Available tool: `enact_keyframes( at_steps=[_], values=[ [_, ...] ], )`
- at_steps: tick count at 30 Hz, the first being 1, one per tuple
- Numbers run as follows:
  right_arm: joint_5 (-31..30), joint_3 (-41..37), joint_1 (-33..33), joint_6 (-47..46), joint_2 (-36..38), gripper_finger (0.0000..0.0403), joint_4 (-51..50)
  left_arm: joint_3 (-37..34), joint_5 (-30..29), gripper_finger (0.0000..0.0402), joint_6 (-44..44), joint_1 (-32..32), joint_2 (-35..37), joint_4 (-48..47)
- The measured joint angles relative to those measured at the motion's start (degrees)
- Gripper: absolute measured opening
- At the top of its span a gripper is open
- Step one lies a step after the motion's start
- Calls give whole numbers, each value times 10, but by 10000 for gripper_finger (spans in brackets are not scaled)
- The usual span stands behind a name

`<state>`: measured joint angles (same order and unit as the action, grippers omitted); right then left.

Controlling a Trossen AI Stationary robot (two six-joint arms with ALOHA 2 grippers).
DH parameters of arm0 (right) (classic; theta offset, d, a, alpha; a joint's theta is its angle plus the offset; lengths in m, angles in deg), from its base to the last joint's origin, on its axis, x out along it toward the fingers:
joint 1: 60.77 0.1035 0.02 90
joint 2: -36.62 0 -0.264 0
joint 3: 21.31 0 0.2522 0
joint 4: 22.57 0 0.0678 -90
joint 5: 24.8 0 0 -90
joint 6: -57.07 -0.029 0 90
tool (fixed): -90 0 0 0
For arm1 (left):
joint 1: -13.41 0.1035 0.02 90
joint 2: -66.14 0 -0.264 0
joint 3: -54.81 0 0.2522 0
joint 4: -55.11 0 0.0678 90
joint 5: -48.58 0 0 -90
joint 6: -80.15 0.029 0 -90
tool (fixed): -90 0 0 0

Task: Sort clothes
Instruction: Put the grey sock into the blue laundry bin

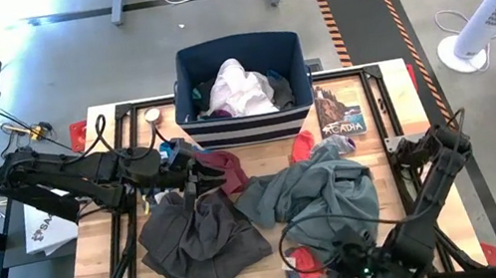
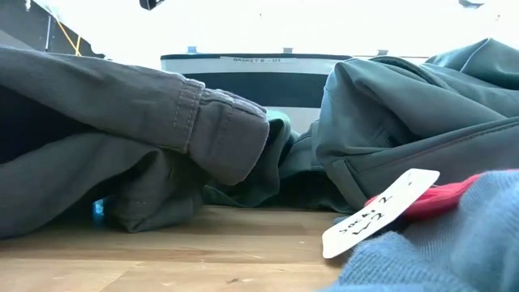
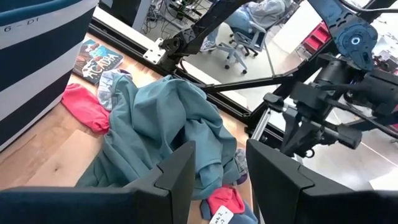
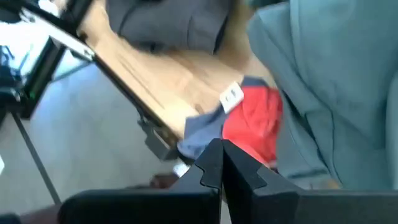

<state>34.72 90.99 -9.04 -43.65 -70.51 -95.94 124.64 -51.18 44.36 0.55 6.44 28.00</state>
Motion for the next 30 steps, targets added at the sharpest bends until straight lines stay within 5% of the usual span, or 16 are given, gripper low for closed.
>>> enact_keyframes(
  at_steps=[6,17,30],
  values=[
    [106,0,0,-2,-7,21,-30,0,0,140,0,0,0,-1],
    [213,-18,-4,-59,-9,168,-54,0,2,140,4,0,0,-1],
    [303,-230,1,-75,-9,243,150,0,6,140,4,-4,0,-5]
  ],
)
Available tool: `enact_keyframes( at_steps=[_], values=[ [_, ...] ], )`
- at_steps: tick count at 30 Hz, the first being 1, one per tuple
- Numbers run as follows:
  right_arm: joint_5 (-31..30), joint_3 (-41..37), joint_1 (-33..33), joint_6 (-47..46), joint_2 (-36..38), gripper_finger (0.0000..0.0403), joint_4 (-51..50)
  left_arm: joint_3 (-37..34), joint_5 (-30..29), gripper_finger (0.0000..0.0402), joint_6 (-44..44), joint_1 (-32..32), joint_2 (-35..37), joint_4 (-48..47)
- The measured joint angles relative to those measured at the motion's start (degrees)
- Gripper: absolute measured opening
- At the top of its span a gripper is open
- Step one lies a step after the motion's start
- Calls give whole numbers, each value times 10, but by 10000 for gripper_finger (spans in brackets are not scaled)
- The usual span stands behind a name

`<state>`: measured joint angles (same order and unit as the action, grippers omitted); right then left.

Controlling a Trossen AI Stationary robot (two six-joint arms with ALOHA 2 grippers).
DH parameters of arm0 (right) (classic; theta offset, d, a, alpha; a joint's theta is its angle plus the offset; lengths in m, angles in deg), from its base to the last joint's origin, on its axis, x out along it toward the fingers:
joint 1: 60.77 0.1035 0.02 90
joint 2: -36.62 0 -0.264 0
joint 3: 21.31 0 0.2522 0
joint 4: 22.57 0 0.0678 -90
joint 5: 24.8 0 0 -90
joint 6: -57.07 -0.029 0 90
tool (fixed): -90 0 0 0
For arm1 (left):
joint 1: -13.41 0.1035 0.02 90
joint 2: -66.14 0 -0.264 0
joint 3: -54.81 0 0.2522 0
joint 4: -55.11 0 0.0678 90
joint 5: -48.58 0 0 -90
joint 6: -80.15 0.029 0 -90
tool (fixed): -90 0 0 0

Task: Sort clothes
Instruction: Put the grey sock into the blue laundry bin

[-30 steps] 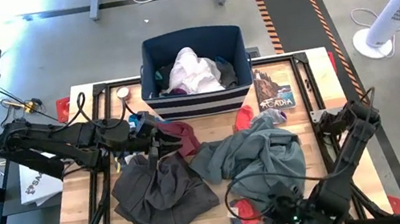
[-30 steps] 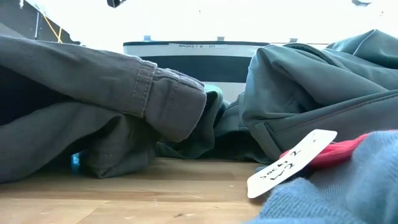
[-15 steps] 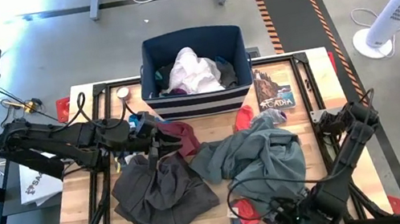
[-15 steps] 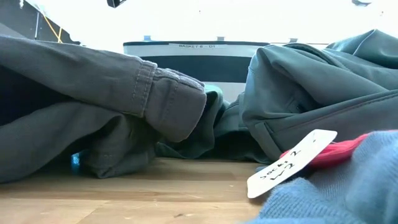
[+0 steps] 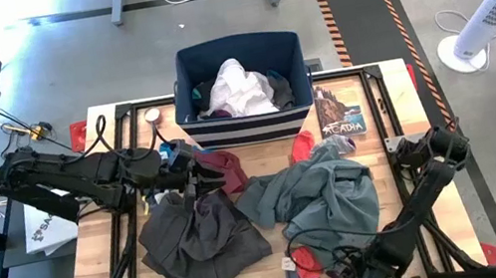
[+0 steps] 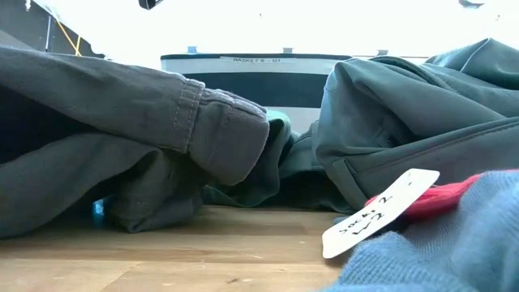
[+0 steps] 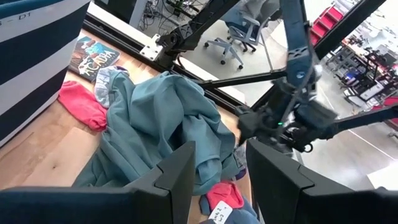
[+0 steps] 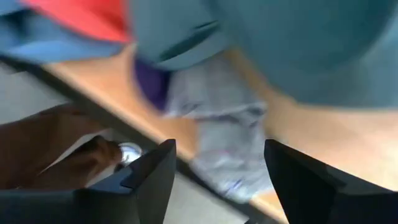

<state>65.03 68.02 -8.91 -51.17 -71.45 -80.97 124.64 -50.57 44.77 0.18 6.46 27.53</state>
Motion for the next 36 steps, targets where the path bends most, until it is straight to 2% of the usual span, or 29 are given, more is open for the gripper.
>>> enact_keyframes(
  at_steps=[4,9,14,16,19,25,32,36],
  values=[
    [13,-52,0,-13,0,249,42,0,-2,140,0,0,0,0],
    [23,-96,-1,-13,0,250,143,0,-2,140,-4,0,0,0],
    [27,-107,-1,-27,2,241,160,0,-2,140,-4,0,0,-1],
    [30,-107,-1,-25,2,223,157,0,-4,140,-3,0,0,-1],
    [30,-107,-1,-24,2,172,151,0,-12,140,0,0,0,-1],
    [28,-108,-1,-23,0,21,155,0,-33,140,0,0,0,-1],
    [22,-108,-3,-25,6,8,168,0,-35,140,0,0,0,-1],
    [6,-72,-6,-15,34,8,168,0,-35,140,-4,0,0,-1]
  ],
)
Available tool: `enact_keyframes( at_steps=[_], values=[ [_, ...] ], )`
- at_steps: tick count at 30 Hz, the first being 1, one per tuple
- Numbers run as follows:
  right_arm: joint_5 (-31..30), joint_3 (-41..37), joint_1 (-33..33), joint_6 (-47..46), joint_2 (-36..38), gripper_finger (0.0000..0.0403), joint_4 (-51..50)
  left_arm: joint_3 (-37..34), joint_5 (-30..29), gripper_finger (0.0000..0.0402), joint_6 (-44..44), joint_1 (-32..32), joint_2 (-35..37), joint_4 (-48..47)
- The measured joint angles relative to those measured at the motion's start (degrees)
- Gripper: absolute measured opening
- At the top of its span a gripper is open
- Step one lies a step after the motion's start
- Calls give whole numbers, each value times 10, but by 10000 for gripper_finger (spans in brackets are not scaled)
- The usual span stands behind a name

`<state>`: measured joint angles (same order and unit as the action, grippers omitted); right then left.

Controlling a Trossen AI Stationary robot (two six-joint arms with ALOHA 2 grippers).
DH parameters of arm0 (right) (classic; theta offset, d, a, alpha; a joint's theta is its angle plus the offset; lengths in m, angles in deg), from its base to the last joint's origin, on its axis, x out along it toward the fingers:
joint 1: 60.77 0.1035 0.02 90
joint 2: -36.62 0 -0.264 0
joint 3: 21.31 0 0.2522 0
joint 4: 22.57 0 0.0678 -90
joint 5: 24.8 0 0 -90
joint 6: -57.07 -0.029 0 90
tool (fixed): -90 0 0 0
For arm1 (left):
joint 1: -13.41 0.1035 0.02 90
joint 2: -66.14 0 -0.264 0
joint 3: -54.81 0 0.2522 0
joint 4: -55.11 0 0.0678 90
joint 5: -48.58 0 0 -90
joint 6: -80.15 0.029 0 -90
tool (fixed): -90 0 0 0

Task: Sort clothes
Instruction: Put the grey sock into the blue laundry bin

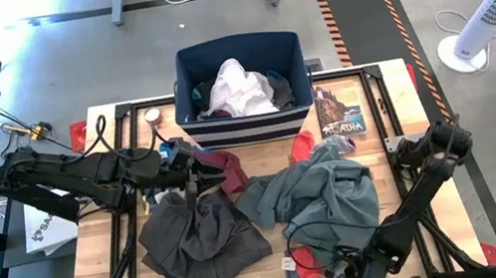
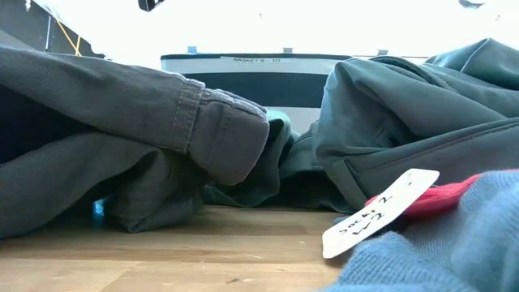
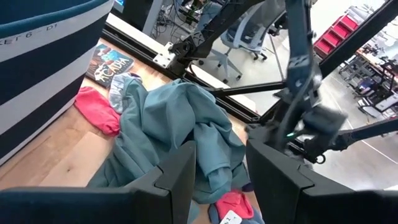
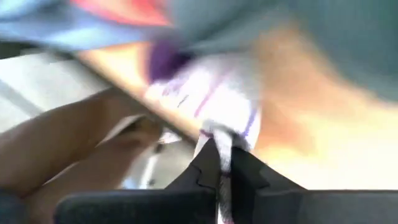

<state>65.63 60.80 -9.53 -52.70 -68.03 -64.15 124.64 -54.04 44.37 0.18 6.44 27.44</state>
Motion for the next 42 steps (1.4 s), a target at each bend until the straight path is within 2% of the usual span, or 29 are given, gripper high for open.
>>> enact_keyframes(
  at_steps=[7,12,16,21,25,28,31,36,42],
  values=[
    [-144,99,-7,70,55,4,-78,0,-19,140,0,2,0,2],
    [-293,184,-35,137,78,3,-188,0,-46,140,0,2,-7,22],
    [-368,254,-76,213,80,2,-256,0,-4,140,10,2,-30,77],
    [-384,315,-142,359,80,1,-252,0,88,140,8,13,-67,180],
    [-385,348,-187,456,80,1,-240,1,130,140,-106,54,-88,177],
    [-379,361,-218,502,80,1,-238,0,235,140,-181,102,-102,172],
    [-360,364,-245,523,80,0,-238,0,336,140,-198,140,-110,226],
    [-341,364,-275,531,80,0,-238,0,445,140,-214,204,-111,310],
    [-352,364,-289,529,80,0,-238,0,522,140,-224,261,-112,261]
  ],
)
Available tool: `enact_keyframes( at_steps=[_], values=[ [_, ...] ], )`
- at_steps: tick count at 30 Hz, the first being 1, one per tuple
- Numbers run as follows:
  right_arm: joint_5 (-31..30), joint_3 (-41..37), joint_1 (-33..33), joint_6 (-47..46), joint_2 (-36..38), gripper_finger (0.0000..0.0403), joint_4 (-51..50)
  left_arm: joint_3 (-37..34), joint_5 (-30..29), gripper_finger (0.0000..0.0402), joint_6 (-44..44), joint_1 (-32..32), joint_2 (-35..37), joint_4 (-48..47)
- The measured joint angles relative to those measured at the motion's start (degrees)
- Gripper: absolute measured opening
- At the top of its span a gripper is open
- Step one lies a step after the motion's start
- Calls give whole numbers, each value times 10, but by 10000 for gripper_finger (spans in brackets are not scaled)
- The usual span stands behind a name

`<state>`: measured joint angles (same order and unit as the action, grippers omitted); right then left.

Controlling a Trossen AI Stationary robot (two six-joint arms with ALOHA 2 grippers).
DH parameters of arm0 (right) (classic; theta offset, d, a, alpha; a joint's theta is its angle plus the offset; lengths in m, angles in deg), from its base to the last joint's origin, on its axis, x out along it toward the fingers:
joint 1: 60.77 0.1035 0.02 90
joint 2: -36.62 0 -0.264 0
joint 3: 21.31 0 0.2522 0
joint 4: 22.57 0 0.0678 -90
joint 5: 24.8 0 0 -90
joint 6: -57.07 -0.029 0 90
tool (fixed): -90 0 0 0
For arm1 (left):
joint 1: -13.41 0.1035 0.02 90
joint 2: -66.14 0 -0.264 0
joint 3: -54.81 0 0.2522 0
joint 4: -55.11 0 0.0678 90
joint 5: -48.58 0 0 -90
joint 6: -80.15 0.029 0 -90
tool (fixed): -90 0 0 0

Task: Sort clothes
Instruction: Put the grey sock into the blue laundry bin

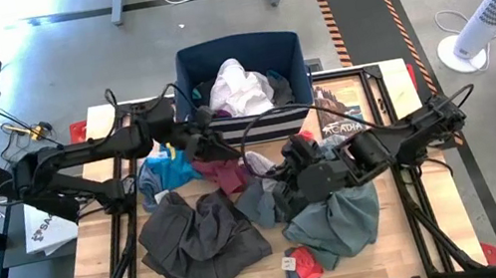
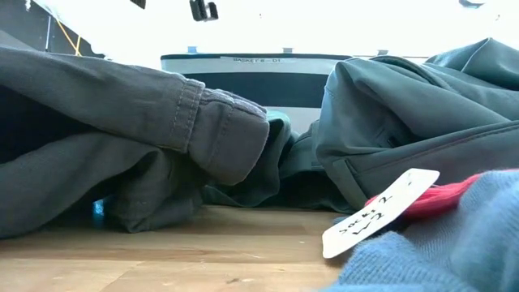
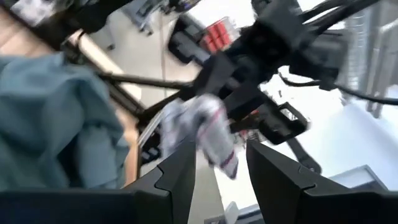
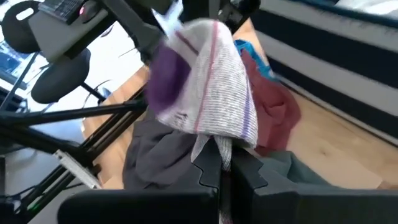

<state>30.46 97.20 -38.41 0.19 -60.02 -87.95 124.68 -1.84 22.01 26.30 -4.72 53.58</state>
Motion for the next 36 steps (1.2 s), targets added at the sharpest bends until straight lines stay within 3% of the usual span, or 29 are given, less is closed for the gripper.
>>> enact_keyframes(
  at_steps=[6,12,16,36],
  values=[
    [-27,0,-14,46,0,0,0,0,22,140,-9,18,-17,-27],
    [30,0,-40,121,0,0,-28,0,22,140,-39,17,-42,59],
    [34,0,-45,147,0,0,-76,0,18,140,-52,15,-52,99],
    [58,0,-60,237,0,0,-107,0,-84,140,-48,-23,-101,76]
  ],
)
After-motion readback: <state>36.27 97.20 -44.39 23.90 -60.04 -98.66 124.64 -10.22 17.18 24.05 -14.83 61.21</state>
